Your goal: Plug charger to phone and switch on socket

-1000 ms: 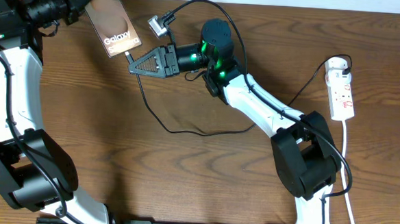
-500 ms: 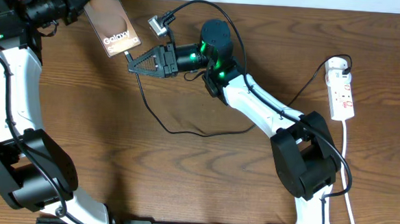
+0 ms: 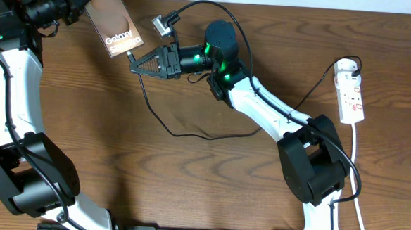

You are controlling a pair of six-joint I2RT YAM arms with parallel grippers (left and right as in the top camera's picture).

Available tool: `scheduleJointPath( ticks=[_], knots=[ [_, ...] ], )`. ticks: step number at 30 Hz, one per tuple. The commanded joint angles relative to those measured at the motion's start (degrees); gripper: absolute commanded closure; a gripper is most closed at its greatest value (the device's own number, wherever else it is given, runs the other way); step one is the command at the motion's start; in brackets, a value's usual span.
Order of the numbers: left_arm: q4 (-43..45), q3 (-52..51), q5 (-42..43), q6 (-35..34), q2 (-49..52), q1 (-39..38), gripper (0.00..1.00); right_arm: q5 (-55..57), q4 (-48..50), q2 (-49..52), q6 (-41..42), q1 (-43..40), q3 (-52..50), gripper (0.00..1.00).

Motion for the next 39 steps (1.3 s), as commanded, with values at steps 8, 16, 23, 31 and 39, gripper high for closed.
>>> scheduleJointPath(
  ticks=[8,16,23,31,39],
  knots=[
    [-0.4,0.3,6.5,-2.4,-0.6,-1.1,0.93,9.7,0.7,0.3,-0.4,0.0,0.8,0.99],
    [-0.4,0.3,6.9,-2.3,-0.6,-1.2,0.93,11.3,0.7,0.3,-0.4,0.0,0.8,0.99],
    [-0.4,0.3,6.8,-2.3,-0.6,-1.2,0.93,11.7,0.7,0.3,-0.4,0.7,0.8,0.99],
    [-0.4,0.3,6.8,-2.3,-0.7,-1.2,0.93,11.6,0.7,0.3,-0.4,1.0,0.8,0.99],
    [-0.4,0.3,6.8,-2.3,-0.6,-1.7,0.93,12.6,0.7,0.3,-0.4,1.7,0.8,0.99]
  ],
)
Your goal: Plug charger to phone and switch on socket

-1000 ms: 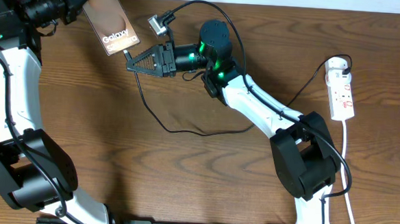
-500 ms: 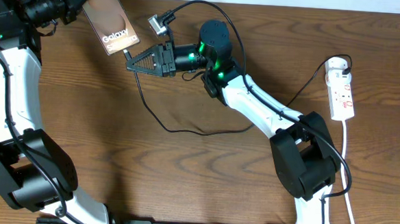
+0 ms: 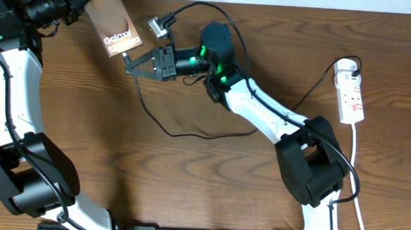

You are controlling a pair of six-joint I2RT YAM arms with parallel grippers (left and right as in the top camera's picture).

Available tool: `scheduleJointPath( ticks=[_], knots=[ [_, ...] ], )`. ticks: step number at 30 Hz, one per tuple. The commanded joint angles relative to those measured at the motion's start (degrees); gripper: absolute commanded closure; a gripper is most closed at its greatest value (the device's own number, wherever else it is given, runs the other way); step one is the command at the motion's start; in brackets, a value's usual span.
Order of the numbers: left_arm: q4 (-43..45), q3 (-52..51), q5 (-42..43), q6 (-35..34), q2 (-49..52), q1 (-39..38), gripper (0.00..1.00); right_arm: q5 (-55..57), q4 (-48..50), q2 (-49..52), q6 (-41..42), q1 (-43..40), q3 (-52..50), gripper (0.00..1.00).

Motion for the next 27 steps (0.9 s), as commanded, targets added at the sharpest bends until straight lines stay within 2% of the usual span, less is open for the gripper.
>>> scheduleJointPath(
  ticks=[1,18,27],
  knots=[
    [-0.5,0.3,6.9,-1.4,-0.7,-1.8,0.93,10.5,0.7,0.3,-0.3,0.0,0.8,0.99],
    [-0.5,0.3,5.4,-1.4,-0.6,-0.3,0.93,8.8,0.3,0.3,-0.4,-0.7,0.8,0.99],
    [-0.5,0.3,4.9,-1.4,-0.6,1.9,0.92,7.8,-7.3,0.3,-3.6,-2.1,0.8,0.99]
  ],
)
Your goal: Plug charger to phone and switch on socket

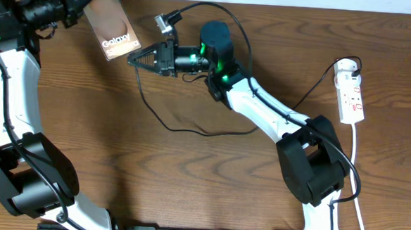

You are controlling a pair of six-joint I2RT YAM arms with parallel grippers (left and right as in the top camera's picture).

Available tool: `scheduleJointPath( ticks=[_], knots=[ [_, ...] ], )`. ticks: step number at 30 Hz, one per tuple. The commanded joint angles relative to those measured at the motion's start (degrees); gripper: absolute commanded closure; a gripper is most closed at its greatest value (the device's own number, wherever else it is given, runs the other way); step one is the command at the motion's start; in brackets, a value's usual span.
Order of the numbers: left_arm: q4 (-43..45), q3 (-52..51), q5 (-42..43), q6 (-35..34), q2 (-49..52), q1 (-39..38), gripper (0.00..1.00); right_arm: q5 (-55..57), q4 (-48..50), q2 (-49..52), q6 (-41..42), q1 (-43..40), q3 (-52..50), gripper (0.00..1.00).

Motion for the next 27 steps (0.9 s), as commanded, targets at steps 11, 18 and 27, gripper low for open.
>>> scheduleJointPath(
  ticks=[11,18,27],
  knots=[
    [0.3,0.3,0.9,-0.7,-0.6,0.9,0.93,-3.9,-2.0,0.3,-3.4,-1.1,0.8,0.99],
    [1.6,0.3,0.9,-0.7,-0.6,0.9,0.93,-9.7,5.8,0.3,-3.5,-1.1,0.8,0.99],
    [1.8,0.3,0.9,-0.7,-0.6,0.9,0.93,-10.6,4.0,0.3,-3.6,-1.2,0.8,0.99]
  ],
)
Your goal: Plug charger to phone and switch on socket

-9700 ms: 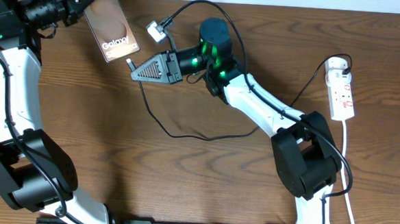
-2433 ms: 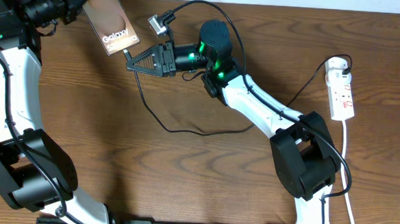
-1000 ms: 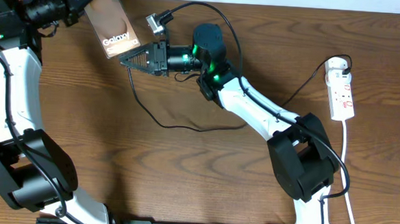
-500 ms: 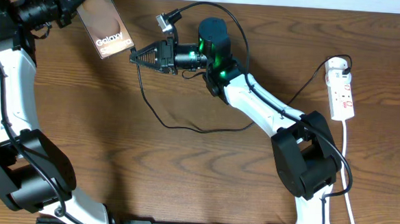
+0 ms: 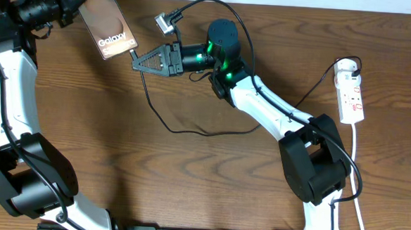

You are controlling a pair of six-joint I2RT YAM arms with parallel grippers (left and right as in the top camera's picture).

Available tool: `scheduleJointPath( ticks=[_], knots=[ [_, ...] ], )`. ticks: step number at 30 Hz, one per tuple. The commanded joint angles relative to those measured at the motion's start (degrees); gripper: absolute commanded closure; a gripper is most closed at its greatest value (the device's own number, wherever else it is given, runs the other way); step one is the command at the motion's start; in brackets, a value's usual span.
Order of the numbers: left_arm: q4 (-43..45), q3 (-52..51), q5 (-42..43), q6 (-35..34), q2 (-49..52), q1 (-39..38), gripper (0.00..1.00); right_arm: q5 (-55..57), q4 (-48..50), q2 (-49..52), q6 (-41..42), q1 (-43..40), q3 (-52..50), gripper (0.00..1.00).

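My left gripper is shut on the phone (image 5: pixel 108 27), holding it tilted above the table's far left corner, with the "Galaxy" end pointing down to the right. My right gripper (image 5: pixel 133 60) is just below that end, its fingers closed to a point on the plug of the black charger cable (image 5: pixel 148 101). The plug tip touches or nearly touches the phone's lower edge; whether it is seated cannot be told. The cable loops across the table toward the white power strip (image 5: pixel 350 94) at the right edge. Its switch state cannot be read.
A grey connector (image 5: pixel 164 21) with its own black lead arches over the right arm (image 5: pixel 262 107). The loose cable loop (image 5: pixel 197 132) lies on the wooden table (image 5: pixel 187 191) in front of the right arm. The left arm (image 5: pixel 13 91) runs down the left side.
The right wrist has rolled, so the fingers show their broad side, and the tip sits slightly to the right. The phone has shifted a little up and left. Both grips hold.
Throughout, the left gripper held the phone aloft at the far left and the right gripper held the cable plug by the phone's lower end. The right gripper shifted left, then rolled and came closer. Now it is rolled back, still at that end.
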Motion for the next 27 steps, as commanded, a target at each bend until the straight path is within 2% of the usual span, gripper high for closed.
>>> scheduleJointPath(
  ticks=[1,8,16,27],
  knots=[
    [0.5,0.3,1.0,-0.6,-0.6,0.1,0.93,-0.8,-2.3,0.3,-1.5,-0.1,0.8,0.99],
    [0.5,0.3,1.0,-0.6,-0.6,0.1,0.93,5.7,-23.7,0.3,-13.2,-1.2,0.8,0.99],
    [0.5,0.3,1.0,-0.6,-0.6,0.1,0.93,15.2,-43.9,0.3,-22.1,-4.1,0.8,0.99],
    [0.5,0.3,1.2,-0.5,-0.6,0.1,0.92,41.3,-77.2,0.2,-41.2,-10.5,3.5,0.98]
  ],
)
